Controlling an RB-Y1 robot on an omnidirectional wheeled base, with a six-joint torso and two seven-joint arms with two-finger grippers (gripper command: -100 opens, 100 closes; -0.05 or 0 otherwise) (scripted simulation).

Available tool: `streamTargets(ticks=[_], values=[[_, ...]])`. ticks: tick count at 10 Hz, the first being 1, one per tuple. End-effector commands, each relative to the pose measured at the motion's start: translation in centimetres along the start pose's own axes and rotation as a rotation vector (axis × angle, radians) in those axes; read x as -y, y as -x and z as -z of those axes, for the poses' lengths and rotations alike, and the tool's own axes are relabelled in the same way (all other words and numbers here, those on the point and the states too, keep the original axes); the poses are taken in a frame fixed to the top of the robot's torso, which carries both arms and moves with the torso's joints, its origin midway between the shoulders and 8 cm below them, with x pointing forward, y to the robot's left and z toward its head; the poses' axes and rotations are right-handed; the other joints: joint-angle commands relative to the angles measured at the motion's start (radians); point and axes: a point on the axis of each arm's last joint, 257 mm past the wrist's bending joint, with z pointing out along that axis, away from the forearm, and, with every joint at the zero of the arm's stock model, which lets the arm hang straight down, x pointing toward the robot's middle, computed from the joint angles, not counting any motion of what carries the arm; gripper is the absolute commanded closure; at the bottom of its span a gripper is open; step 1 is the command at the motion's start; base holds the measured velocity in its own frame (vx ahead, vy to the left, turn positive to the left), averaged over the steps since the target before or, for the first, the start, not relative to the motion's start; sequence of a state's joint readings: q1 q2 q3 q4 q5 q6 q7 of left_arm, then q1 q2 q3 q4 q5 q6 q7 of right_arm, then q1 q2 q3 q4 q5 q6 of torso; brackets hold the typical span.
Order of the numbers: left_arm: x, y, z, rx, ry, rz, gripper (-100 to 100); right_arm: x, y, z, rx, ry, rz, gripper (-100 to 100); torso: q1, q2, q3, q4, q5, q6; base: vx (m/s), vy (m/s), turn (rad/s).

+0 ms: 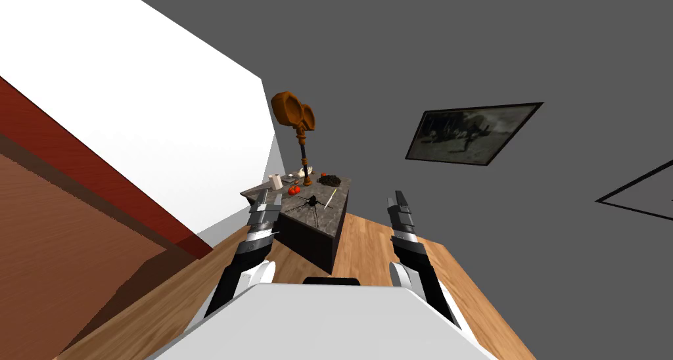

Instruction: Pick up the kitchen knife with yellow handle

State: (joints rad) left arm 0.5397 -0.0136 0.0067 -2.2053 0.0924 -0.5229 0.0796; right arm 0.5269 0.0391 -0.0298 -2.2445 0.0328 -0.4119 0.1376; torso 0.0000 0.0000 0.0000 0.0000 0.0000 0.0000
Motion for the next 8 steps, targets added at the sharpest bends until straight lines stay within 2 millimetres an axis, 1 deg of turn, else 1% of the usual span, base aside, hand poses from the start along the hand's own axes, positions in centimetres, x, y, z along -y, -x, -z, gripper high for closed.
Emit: streamTargets(ticks=[1,3,6,7,8], values=[[-0.5,-0.1,-0.1,-0.028,0.022,-0.003,-100,0.0,0.0,0.0,0.000,0.000,0.000,0,0.000,0.000,0.000,0.000,0.000,0.000,0.001,-0.029,0.023],[-1.7,0.1,-0.2,-0.056,0.067,0.004,-100,0.0,0.0,0.0,0.000,0.000,0.000,0,-0.004,0.000,0.000,0.000,-0.001,0.000,0.006,-0.085,0.036],[-4.2,1.0,-0.5,-0.065,0.158,0.046,-100,0.0,0.0,0.0,0.000,0.000,0.000,0,-0.010,-0.001,0.000,0.000,-0.002,0.000,0.008,-0.160,0.061],[-4.4,1.1,-0.4,-0.064,0.166,0.046,-100,0.0,0.0,0.0,0.000,0.000,0.000,0,-0.012,-0.001,0.000,0.000,-0.003,0.000,0.002,-0.108,0.032],[-5.3,1.5,-0.5,-0.058,0.202,0.068,-100,0.0,0.0,0.0,0.000,0.000,0.000,0,-0.008,-0.001,0.000,0.000,-0.002,0.000,-0.001,-0.091,0.054]])
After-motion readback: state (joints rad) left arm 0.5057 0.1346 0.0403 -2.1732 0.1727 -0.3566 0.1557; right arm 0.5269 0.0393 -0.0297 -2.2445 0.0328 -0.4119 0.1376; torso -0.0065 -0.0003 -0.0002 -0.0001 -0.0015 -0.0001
